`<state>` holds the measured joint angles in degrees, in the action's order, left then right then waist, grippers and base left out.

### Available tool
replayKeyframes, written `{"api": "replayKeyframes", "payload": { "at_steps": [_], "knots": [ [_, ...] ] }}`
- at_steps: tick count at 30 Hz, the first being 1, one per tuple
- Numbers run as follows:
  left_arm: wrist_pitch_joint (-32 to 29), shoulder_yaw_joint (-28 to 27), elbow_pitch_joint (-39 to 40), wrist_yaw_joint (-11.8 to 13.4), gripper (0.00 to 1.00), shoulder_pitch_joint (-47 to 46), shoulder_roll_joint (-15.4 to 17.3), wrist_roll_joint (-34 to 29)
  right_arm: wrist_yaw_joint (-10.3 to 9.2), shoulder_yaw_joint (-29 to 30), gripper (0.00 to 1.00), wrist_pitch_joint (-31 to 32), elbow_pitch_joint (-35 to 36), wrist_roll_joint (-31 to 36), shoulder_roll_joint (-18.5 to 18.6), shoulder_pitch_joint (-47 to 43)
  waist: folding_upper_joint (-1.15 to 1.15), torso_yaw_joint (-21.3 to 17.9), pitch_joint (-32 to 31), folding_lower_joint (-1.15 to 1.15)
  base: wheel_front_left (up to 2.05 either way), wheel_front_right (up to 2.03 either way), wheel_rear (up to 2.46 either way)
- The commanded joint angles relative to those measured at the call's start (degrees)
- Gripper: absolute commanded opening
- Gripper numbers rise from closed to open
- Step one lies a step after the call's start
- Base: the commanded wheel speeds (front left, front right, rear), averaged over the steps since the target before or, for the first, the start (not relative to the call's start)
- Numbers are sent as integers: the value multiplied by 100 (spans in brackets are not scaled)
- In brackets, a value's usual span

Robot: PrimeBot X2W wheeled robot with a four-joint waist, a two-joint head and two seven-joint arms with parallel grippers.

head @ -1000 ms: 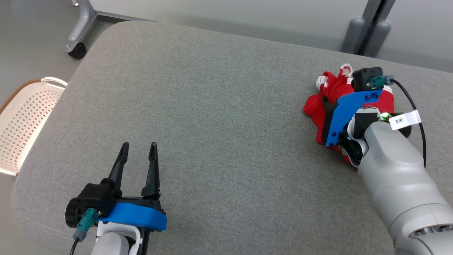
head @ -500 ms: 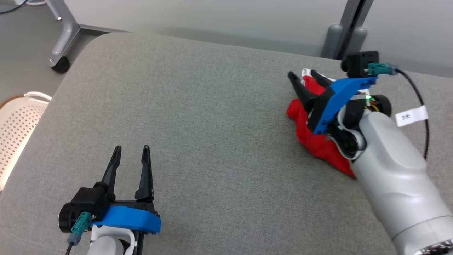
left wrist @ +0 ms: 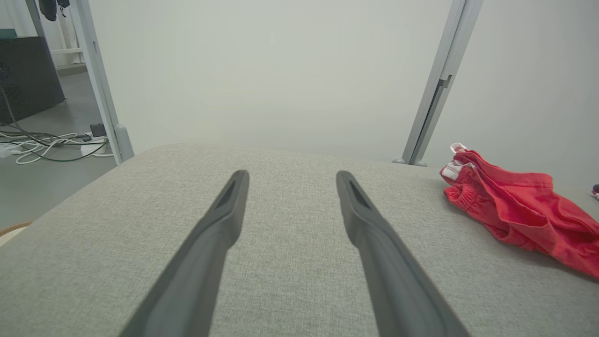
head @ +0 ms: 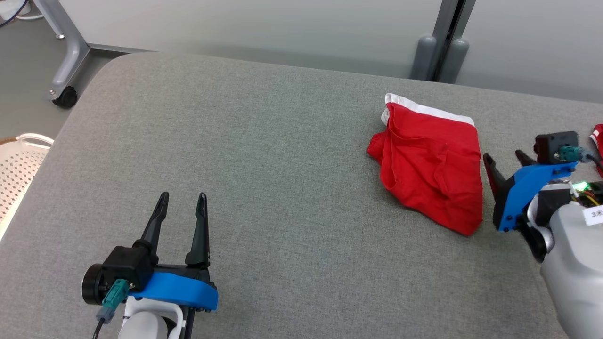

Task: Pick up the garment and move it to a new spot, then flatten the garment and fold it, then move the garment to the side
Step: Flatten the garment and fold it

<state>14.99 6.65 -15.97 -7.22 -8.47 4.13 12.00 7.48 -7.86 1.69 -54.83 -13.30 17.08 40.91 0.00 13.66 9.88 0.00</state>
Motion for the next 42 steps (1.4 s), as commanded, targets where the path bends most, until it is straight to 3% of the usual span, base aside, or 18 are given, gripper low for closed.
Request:
{"api": "replayKeyframes", "payload": {
  "at_steps": [1,2,9,14,20,25,26,27,28,36,42],
  "knots": [
    [25,34,3,-38,100,-98,32,-35,3,32,28,-34,-43,101,-85,-98,0,9,16,0,0,0,0],
    [25,45,0,-38,100,-110,41,-36,3,52,0,-59,-61,197,-160,-116,0,16,26,0,0,0,0],
    [25,76,-38,-38,100,-117,76,-3,2,-85,0,26,-160,586,-681,-186,0,61,34,0,0,0,0],
    [25,78,-69,-38,100,-101,90,18,2,-591,0,157,-125,660,-1004,-272,0,92,-13,0,0,0,0],
    [25,1,-85,-38,100,-70,93,20,2,-1549,0,225,378,181,-1277,-482,0,31,-79,0,0,0,0],
    [25,-93,-104,-38,100,14,76,6,2,-2253,0,201,1324,-574,-1305,-839,0,-91,-202,0,0,0,0],
    [25,-127,-105,-38,100,34,72,1,2,-2243,43,127,1527,-673,-1254,-942,0,-126,-240,0,0,0,0],
    [25,-153,-107,-37,100,65,64,-6,2,-2166,43,30,1727,-750,-1200,-1064,0,-160,-270,0,0,0,0],
    [25,-176,-113,-36,100,100,55,-11,2,-2030,100,-85,1928,-798,-1154,-1185,0,-197,-303,0,0,0,0],
    [25,-437,-138,-3,100,274,41,-37,3,-95,100,-1002,3450,-248,-1230,-2467,0,-556,-543,0,0,0,0],
    [25,-584,-199,9,100,383,47,-49,3,934,100,-788,4242,347,-1385,-3321,0,-866,-660,0,0,0,0]
  ]
}}
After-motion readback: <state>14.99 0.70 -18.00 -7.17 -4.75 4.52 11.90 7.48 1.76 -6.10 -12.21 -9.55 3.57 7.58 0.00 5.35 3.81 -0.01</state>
